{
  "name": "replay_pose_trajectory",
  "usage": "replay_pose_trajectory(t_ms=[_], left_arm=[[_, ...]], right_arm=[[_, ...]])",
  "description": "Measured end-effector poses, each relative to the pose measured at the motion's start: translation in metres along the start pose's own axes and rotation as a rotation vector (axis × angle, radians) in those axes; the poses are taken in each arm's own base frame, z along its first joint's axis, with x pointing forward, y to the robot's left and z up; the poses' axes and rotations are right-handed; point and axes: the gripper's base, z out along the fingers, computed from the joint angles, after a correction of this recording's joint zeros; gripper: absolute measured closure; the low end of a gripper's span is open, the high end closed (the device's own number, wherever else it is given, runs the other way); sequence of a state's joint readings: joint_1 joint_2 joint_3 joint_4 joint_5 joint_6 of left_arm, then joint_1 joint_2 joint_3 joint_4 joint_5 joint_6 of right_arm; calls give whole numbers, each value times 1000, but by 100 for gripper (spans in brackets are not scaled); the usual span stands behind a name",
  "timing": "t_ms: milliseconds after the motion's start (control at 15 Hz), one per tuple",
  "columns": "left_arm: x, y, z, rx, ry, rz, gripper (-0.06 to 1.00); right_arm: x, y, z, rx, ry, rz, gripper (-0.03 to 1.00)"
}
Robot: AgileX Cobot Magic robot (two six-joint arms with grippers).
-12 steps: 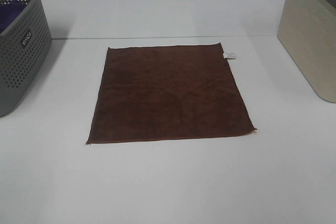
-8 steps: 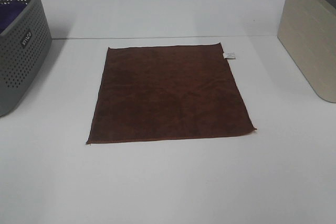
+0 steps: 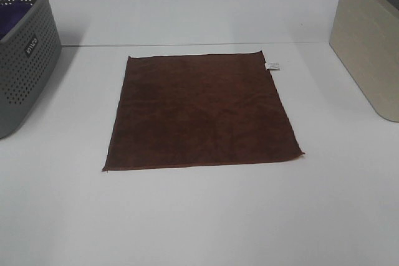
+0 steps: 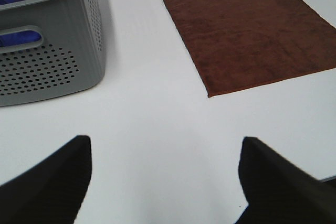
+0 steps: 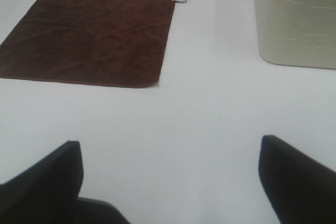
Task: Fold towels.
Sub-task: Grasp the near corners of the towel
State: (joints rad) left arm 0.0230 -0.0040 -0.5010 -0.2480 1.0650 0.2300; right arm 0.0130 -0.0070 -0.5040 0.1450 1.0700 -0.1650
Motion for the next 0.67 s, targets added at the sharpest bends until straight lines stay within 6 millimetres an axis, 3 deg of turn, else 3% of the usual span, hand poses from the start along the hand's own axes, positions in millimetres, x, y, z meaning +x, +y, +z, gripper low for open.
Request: replay_pose_trajectory(t_ms=[667], left_arm=[[0, 0, 0, 0, 0, 0, 21]], right_arm=[[0, 0, 0, 0, 0, 0, 11]])
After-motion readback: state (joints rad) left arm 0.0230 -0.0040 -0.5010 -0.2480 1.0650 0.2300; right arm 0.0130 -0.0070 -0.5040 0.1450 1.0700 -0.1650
